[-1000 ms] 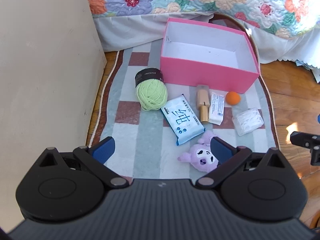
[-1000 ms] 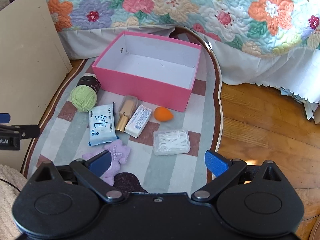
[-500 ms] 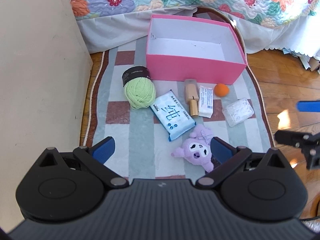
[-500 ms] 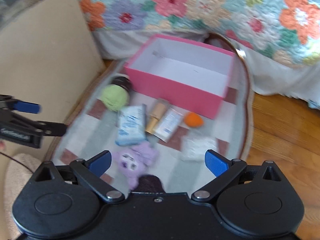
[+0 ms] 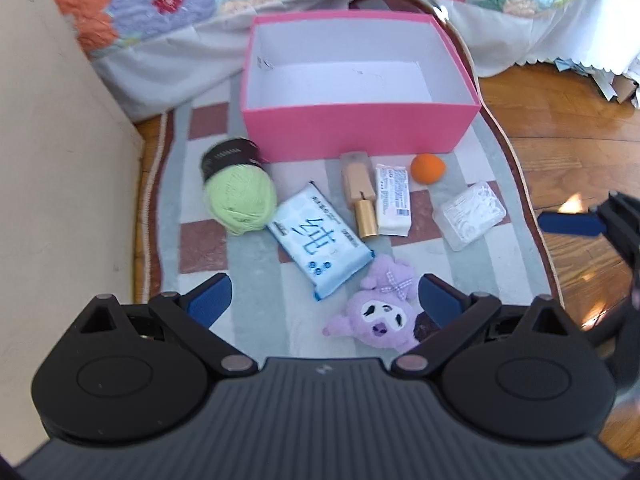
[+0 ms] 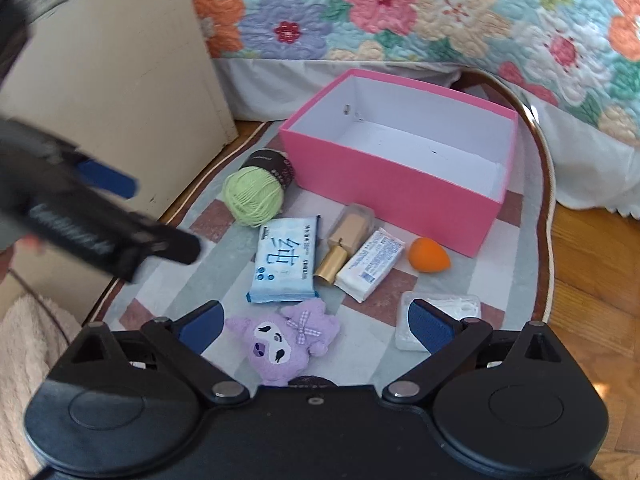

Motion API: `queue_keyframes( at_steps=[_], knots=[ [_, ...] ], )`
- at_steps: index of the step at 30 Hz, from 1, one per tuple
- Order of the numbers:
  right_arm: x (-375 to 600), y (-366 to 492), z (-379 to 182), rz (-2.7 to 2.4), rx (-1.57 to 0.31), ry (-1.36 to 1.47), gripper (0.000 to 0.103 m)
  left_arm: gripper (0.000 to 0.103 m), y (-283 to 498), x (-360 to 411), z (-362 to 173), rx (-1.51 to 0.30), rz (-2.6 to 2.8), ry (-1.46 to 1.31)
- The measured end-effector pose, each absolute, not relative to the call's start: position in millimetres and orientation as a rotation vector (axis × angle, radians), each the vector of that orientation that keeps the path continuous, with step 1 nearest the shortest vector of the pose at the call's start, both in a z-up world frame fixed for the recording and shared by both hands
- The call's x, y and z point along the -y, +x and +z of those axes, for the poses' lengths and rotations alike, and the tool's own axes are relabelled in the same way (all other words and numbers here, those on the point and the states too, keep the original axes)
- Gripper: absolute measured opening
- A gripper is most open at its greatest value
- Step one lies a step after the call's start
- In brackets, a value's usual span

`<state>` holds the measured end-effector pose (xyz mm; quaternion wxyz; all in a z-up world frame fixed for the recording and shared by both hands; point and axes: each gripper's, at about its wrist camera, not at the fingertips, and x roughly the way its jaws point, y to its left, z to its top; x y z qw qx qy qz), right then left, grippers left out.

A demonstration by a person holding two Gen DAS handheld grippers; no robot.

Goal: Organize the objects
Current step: 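Close the left gripper on the purple plush toy's head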

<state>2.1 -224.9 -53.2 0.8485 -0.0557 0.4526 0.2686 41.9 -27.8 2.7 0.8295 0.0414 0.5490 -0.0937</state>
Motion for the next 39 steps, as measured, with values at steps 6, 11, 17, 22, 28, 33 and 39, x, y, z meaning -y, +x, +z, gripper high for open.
queue_keyframes(
  at_steps=[6,11,17,22,28,33,39],
  knots=[
    [210,-11,-74,0.664,-0.942,-0.145,0.1,0.09,60,34,-41,-1.206,-0.275,0.037],
    [199,-5,-109,0.669,-1.04,-0.123,0.098,0.086,67,33,-70,-1.236,-0.335,-0.021],
    [186,0,-155,0.7,-1.114,-0.116,0.096,0.078,71,28,-107,-1.292,-0.361,-0.123],
    [173,-5,-185,0.679,-1.136,-0.142,0.081,0.076,67,22,-137,-1.317,-0.345,-0.177],
    [183,-5,-189,0.62,-1.12,-0.228,0.042,0.047,66,15,-159,-1.347,-0.39,-0.316],
    [204,-4,-186,0.566,-1.071,-0.24,0.039,0.047,60,15,-154,-1.306,-0.434,-0.454],
    [223,2,-193,0.443,-1.091,-0.236,0.052,0.047,59,17,-168,-1.32,-0.364,-0.512]
  ],
)
